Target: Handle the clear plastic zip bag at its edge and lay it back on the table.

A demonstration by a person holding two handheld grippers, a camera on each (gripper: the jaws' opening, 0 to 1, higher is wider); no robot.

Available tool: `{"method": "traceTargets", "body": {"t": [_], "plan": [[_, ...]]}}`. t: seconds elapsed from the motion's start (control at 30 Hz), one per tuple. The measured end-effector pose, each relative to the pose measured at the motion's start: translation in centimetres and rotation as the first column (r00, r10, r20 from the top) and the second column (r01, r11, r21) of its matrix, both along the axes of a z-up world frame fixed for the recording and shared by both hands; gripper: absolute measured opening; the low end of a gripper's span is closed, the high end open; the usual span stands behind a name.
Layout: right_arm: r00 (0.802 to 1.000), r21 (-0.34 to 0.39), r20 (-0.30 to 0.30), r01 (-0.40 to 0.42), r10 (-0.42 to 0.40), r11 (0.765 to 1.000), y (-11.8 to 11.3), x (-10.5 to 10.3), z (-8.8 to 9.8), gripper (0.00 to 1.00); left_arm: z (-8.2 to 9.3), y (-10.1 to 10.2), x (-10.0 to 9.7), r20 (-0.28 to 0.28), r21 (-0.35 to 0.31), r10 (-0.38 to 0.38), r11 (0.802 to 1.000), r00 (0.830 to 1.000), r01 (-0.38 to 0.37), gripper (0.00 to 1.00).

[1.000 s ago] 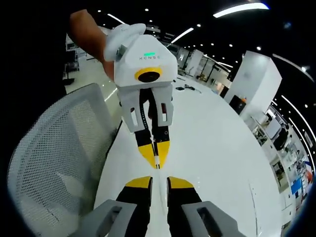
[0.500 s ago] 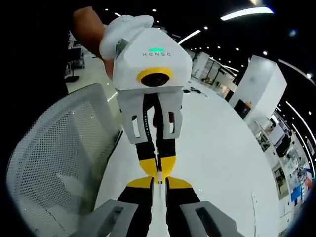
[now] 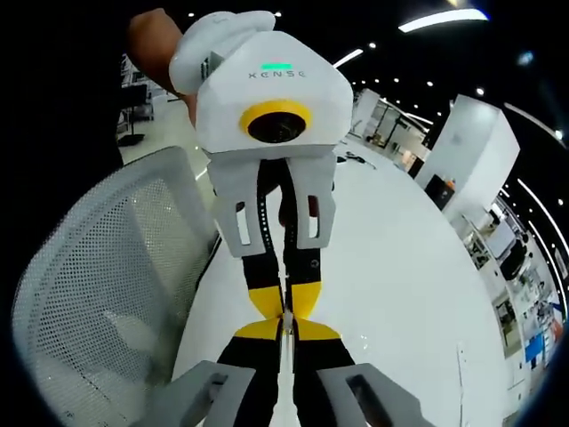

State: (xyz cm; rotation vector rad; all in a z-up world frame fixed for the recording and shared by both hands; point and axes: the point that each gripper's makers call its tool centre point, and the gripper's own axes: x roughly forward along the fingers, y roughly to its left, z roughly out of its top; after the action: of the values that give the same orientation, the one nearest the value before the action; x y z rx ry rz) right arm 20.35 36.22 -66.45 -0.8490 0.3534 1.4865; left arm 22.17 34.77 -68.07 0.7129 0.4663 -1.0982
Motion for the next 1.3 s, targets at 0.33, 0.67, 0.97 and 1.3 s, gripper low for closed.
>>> {"method": "traceTargets", "body": {"t": [0.33, 0.67, 0.97, 1.3], "plan": [[0.998, -0.041, -0.044, 0.049, -0.050, 0.998, -0.5, 0.3, -0.9, 0.00, 0.3, 0.0, -0.1, 0.003, -0.015, 0.005, 1.000, 1.000, -0.005, 0.00], [0.998, -0.077, -0.051, 0.038, -0.042, 0.996, -0.9, 0.1, -1.8, 0.00, -0.7, -0.3, -0.4, 0.008, 0.032, -0.017, 0.999, 1.000, 0.016, 0.00], [0.994, -0.082, -0.075, 0.069, -0.075, 0.994, -1.9, 0.4, -2.7, 0.00, -1.0, 0.1, -0.5, -0.026, 0.034, 0.006, 0.999, 1.000, -0.005, 0.00], [0.994, -0.101, -0.076, 0.072, -0.080, 0.992, -2.3, 0.5, -3.0, 0.00, -1.4, 0.3, -0.6, -0.062, 0.008, 0.012, 1.000, 0.998, -0.012, 0.00]]}}
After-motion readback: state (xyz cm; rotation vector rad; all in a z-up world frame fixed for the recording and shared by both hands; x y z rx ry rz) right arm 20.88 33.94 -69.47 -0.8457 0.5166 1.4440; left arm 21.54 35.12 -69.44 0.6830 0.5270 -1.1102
